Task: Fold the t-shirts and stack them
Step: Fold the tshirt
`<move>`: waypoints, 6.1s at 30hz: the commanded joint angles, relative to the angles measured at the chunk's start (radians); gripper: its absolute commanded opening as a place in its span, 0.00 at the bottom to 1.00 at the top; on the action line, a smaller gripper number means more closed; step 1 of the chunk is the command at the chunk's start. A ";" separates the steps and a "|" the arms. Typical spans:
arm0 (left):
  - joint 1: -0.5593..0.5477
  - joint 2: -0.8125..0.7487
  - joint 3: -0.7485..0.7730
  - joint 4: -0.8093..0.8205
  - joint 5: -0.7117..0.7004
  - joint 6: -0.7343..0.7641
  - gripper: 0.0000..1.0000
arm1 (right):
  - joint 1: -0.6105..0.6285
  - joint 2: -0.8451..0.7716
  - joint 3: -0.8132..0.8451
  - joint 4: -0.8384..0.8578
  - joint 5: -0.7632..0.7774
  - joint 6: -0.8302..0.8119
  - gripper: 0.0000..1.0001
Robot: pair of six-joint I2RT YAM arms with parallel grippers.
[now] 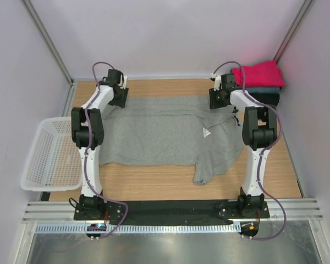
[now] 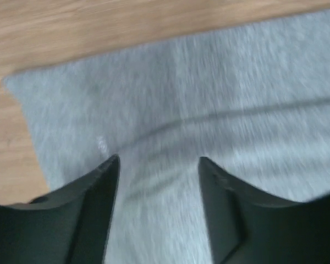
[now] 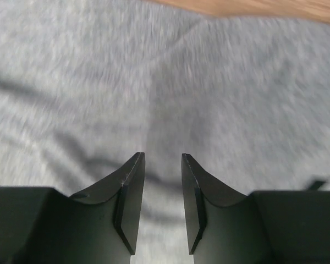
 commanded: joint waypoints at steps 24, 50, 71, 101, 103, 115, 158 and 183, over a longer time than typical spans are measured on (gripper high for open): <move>-0.015 -1.120 -0.975 0.057 0.310 0.068 0.75 | 0.006 -1.420 -0.874 -0.575 -0.136 -0.753 0.47; -0.016 -0.925 -1.012 -0.205 0.075 0.216 0.57 | 0.049 -1.244 -1.003 -0.524 -0.263 -0.898 0.50; -0.015 -0.993 -1.041 -0.354 -0.094 0.471 0.64 | 0.060 -1.170 -0.946 -0.476 -0.261 -0.842 0.52; 0.011 -0.793 -1.098 -0.194 -0.189 0.579 0.59 | 0.063 -1.143 -0.969 -0.408 -0.225 -0.830 0.52; 0.011 -0.778 -1.089 -0.187 -0.186 0.577 0.57 | 0.062 -1.134 -0.969 -0.405 -0.228 -0.827 0.52; 0.019 -0.723 -1.083 -0.191 -0.155 0.554 0.28 | 0.062 -1.104 -0.956 -0.393 -0.223 -0.813 0.51; 0.019 -0.890 -1.026 -0.161 -0.043 0.494 0.00 | 0.062 -1.140 -0.940 -0.637 -0.277 -0.956 0.55; 0.018 -0.867 -1.043 -0.139 -0.014 0.467 0.00 | 0.063 -1.051 -1.089 -0.355 -0.266 -0.956 0.63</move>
